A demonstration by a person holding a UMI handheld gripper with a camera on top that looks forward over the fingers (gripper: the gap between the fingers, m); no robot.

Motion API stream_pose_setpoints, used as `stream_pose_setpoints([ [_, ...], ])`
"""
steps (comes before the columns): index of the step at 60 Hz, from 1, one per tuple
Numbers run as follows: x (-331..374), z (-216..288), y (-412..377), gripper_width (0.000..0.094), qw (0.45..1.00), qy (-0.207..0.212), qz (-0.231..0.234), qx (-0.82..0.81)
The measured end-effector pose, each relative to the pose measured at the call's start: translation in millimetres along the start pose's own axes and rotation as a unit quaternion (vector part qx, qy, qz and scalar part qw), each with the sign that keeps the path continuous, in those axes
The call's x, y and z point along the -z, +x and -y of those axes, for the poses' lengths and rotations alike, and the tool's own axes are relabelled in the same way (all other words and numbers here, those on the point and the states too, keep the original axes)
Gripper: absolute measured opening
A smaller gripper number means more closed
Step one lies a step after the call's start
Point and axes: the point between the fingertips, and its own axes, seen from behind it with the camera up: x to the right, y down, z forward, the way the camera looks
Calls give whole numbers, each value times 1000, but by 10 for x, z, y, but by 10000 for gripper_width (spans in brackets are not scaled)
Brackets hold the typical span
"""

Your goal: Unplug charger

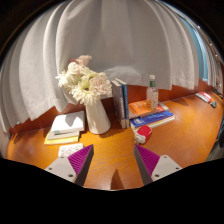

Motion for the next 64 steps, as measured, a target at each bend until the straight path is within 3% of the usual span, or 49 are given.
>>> stream_pose_setpoints([
  [12,969,176,-788,814,998,45,42,26],
  [25,1466,-76,-1325,814,993,52,69,79],
  [64,1602,-544,-1358,813,992,31,61,104],
])
